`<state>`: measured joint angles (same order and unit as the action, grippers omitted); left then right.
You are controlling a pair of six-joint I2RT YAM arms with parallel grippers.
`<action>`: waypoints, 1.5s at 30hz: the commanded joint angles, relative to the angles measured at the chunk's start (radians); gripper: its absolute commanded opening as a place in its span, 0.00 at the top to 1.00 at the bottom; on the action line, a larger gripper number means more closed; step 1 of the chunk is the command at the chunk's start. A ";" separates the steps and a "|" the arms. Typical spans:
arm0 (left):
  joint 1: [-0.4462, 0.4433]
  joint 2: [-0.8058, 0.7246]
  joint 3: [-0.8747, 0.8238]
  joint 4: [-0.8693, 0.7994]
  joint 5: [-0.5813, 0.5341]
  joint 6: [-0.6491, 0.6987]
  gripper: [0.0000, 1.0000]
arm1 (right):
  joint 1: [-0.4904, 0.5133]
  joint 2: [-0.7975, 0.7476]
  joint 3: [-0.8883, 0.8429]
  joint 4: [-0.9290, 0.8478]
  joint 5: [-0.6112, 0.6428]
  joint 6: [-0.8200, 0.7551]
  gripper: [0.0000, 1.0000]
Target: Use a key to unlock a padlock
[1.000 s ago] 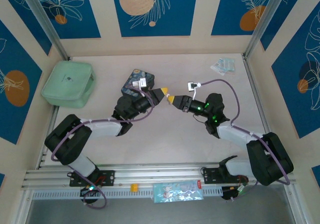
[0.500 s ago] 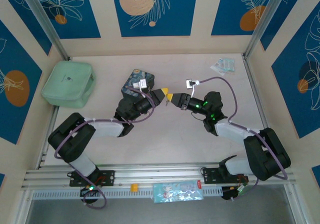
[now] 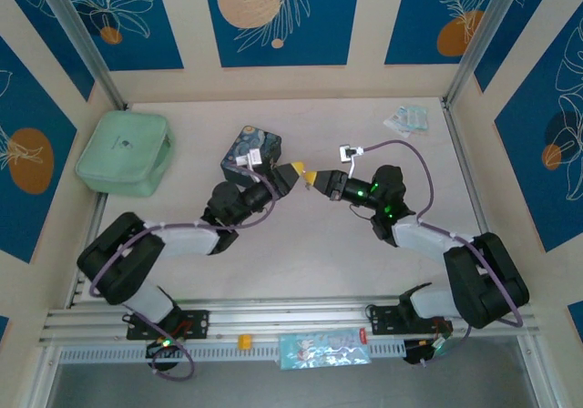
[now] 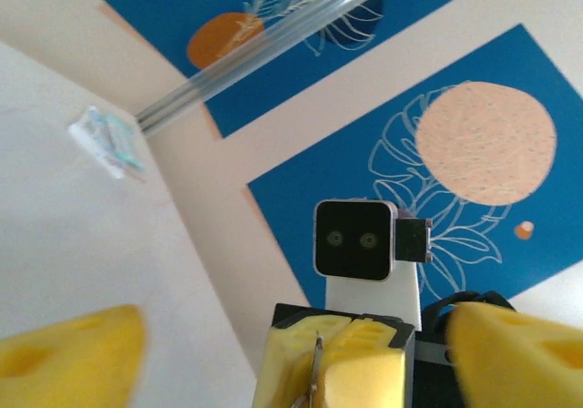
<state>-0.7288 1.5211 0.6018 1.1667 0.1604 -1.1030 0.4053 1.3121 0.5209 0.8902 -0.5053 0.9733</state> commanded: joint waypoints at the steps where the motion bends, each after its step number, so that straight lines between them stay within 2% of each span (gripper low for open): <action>1: 0.024 -0.146 -0.004 -0.297 -0.105 0.131 0.00 | 0.000 -0.072 0.038 -0.181 -0.001 -0.139 1.00; 4: 0.028 -0.218 0.019 -0.569 -0.180 0.198 0.00 | 0.000 -0.127 0.047 -0.310 0.022 -0.222 1.00; 6: 0.030 -0.225 0.027 -0.659 -0.188 0.218 0.00 | 0.005 -0.162 0.066 -0.424 0.054 -0.291 1.00; 9: 0.030 -0.195 0.037 -0.724 -0.183 0.220 0.01 | 0.039 -0.217 0.109 -0.630 0.162 -0.440 1.00; 11: 0.030 -0.160 0.045 -0.725 -0.162 0.219 0.07 | 0.064 -0.242 0.136 -0.740 0.252 -0.526 1.00; 15: 0.029 -0.068 0.095 -0.724 -0.130 0.206 0.09 | 0.091 -0.256 0.177 -0.868 0.363 -0.623 1.00; 22: 0.034 0.086 0.154 -0.651 -0.144 0.187 0.07 | 0.090 -0.216 0.180 -0.891 0.428 -0.617 1.00; 28: 0.097 0.178 0.178 -0.616 -0.126 0.199 0.07 | 0.092 -0.180 0.133 -0.825 0.421 -0.555 1.00; 36: 0.183 0.239 0.245 -0.679 -0.142 0.325 0.06 | 0.090 -0.155 0.119 -0.794 0.423 -0.537 1.00; 45: 0.236 0.229 0.250 -0.729 -0.214 0.380 0.06 | 0.082 -0.120 0.129 -0.784 0.420 -0.539 1.00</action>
<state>-0.5041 1.7557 0.8295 0.4732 -0.0185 -0.7677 0.4923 1.1797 0.6449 0.0853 -0.0853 0.4271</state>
